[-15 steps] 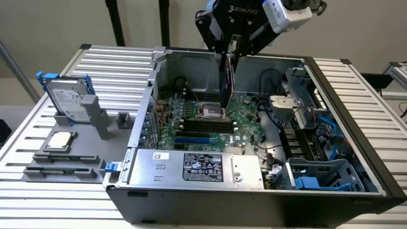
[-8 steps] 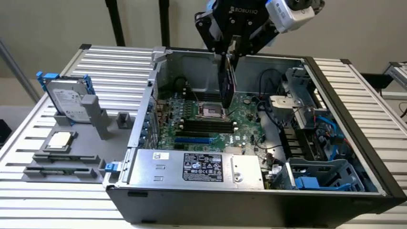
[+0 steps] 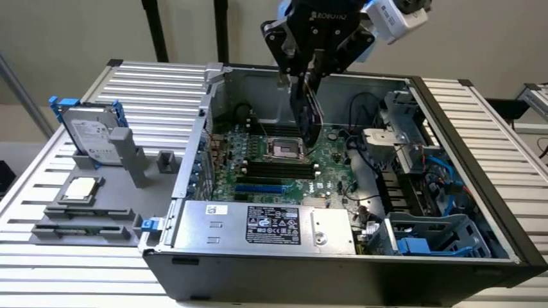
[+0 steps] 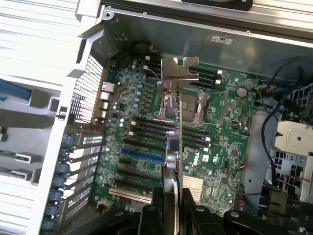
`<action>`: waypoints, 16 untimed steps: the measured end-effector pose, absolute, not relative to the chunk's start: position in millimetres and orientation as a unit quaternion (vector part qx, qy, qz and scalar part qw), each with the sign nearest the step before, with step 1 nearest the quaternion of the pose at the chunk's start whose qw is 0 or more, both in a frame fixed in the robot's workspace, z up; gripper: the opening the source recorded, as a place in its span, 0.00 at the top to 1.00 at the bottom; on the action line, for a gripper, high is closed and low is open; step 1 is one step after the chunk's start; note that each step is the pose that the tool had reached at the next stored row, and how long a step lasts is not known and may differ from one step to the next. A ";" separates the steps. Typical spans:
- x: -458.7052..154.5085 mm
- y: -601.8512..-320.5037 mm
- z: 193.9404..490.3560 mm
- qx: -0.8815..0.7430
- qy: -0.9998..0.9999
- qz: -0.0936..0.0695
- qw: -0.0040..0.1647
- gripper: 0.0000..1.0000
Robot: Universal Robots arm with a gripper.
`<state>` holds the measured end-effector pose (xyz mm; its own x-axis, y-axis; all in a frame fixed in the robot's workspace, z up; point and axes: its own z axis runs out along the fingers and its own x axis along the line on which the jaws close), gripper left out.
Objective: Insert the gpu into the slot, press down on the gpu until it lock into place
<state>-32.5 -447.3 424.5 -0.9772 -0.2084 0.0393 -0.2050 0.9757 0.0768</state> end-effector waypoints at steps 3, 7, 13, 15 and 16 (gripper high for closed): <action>-32.5 -447.3 423.3 0.131 -0.990 -0.036 0.024 0.74; -32.5 -447.3 421.5 0.166 -0.985 -0.035 0.026 0.74; -32.5 -447.3 418.7 0.220 -0.975 -0.033 0.027 0.74; -32.5 -447.3 417.8 0.238 -0.970 -0.033 0.028 0.74; -32.4 -447.3 417.3 0.247 -0.968 -0.032 0.028 0.74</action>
